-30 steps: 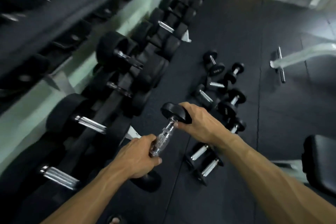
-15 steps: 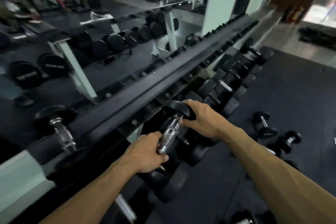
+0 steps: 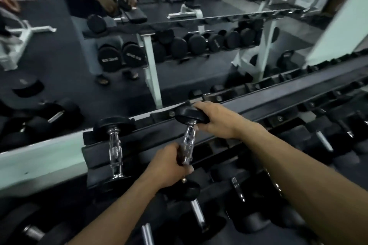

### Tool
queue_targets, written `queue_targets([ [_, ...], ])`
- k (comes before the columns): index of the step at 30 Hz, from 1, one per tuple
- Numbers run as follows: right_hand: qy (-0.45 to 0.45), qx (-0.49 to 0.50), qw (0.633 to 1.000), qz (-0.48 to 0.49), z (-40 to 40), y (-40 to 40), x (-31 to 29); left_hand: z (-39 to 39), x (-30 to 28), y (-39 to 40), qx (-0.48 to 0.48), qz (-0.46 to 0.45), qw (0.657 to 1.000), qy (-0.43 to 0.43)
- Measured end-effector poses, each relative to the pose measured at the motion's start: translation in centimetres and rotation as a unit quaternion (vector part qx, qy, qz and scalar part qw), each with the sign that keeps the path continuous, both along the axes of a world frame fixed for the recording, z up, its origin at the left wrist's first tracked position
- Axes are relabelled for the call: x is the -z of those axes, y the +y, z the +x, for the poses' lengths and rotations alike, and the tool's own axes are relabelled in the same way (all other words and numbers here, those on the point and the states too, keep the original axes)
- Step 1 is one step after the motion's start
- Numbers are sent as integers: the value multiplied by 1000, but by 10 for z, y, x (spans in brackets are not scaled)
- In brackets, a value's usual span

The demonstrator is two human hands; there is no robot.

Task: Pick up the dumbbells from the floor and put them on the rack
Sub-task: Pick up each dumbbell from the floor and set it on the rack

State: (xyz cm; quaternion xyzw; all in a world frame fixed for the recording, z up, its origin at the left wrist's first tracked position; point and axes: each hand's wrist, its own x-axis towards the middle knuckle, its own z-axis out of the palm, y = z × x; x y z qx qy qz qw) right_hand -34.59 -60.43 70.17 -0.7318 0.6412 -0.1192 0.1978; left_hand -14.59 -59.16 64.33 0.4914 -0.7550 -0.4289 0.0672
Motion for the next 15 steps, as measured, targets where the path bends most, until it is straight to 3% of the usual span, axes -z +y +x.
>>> queue_targets([
  [15,-12,-127,989,70,-34,-127,48,-69,52,-45,-252,42,965,55],
])
